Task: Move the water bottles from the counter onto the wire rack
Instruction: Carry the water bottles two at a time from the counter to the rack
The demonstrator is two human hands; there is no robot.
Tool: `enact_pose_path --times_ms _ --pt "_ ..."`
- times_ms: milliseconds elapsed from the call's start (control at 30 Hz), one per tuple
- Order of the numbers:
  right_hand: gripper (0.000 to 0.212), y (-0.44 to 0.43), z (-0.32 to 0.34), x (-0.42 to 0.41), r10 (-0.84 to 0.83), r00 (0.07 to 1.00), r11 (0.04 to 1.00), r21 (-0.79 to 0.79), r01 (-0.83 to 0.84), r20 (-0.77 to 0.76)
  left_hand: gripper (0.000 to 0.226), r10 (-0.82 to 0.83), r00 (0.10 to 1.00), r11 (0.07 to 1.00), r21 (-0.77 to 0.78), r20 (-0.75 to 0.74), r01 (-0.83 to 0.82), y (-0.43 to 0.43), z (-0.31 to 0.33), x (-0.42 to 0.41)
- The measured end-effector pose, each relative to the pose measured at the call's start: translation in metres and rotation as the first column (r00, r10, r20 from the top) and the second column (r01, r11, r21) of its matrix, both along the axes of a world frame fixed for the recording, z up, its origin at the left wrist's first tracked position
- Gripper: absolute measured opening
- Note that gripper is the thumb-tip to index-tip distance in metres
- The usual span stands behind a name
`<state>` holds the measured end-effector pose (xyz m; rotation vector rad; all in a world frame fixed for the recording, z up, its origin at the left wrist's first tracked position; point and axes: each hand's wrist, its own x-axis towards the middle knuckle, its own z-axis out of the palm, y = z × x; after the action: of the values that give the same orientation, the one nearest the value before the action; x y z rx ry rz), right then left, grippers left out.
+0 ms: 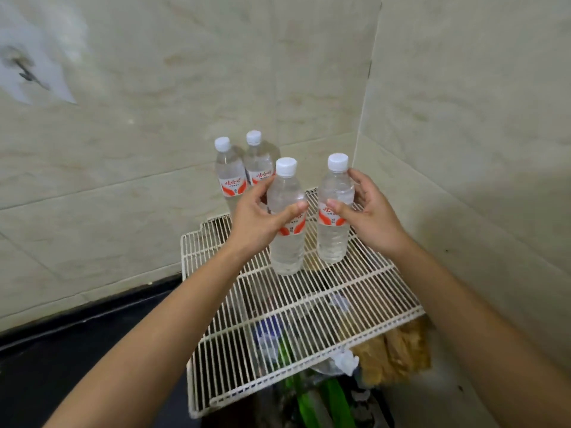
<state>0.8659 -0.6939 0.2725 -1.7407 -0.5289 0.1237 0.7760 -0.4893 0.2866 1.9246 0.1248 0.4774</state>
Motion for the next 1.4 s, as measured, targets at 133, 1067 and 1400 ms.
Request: enact_pose_path --times_ms 133,1067,1400 --pt "0.072 -0.005 -0.002 0.067 -0.001 1.000 1.000 -0.006 0.001 -0.031 0.076 0.032 0.996 0.981 0.194 -0.088 -0.014 0.004 0.017 0.057" --pt "0.079 0.080 -0.001 0.172 0.273 0.962 0.911 -0.322 -0.257 0.003 0.078 0.357 0.921 0.449 0.893 -0.158 -0.021 0.077 0.054 0.167" --pt "0.088 0.074 0.011 0.172 0.344 0.939 0.856 -0.407 -0.318 -0.010 0.086 0.339 0.926 0.346 0.937 -0.167 0.042 0.065 0.057 0.177"
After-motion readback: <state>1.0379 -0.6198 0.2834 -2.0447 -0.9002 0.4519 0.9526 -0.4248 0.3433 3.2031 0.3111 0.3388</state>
